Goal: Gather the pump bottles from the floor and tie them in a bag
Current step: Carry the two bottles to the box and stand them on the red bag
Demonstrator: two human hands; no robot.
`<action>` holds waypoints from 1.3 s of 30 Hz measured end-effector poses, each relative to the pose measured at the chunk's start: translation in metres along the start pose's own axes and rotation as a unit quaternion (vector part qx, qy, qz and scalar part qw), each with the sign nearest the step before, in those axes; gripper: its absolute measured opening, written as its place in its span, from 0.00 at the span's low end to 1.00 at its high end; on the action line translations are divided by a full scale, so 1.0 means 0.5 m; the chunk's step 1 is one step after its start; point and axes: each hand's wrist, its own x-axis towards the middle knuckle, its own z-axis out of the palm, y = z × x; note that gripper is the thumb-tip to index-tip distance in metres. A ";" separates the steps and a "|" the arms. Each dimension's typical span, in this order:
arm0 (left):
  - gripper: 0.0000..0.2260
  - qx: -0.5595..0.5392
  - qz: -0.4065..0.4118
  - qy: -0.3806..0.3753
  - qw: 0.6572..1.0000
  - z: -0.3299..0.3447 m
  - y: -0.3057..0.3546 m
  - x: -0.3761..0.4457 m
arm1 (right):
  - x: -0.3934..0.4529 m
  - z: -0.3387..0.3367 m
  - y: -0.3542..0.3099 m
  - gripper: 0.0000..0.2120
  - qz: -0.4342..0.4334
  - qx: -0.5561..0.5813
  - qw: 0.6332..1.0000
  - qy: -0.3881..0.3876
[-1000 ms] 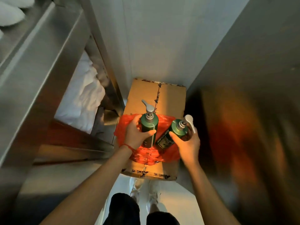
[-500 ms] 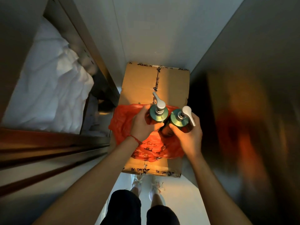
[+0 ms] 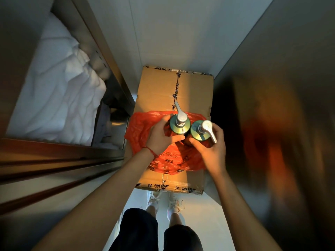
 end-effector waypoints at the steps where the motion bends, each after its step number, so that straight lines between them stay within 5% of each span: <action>1: 0.33 -0.002 0.001 0.000 1.000 0.000 -0.002 -0.001 | -0.003 0.000 -0.002 0.32 0.002 0.001 1.000 -0.001; 20: 0.28 0.073 -0.009 0.054 0.996 -0.006 0.044 -0.088 | -0.074 -0.040 -0.039 0.24 0.040 -0.015 0.999 0.027; 30: 0.22 0.419 0.158 0.050 0.893 0.004 0.052 -0.268 | -0.222 -0.098 -0.052 0.24 -0.056 -0.233 0.971 0.002; 39: 0.21 0.445 0.193 0.074 0.871 0.085 0.065 -0.459 | -0.397 -0.207 -0.029 0.23 -0.098 -0.327 0.939 -0.035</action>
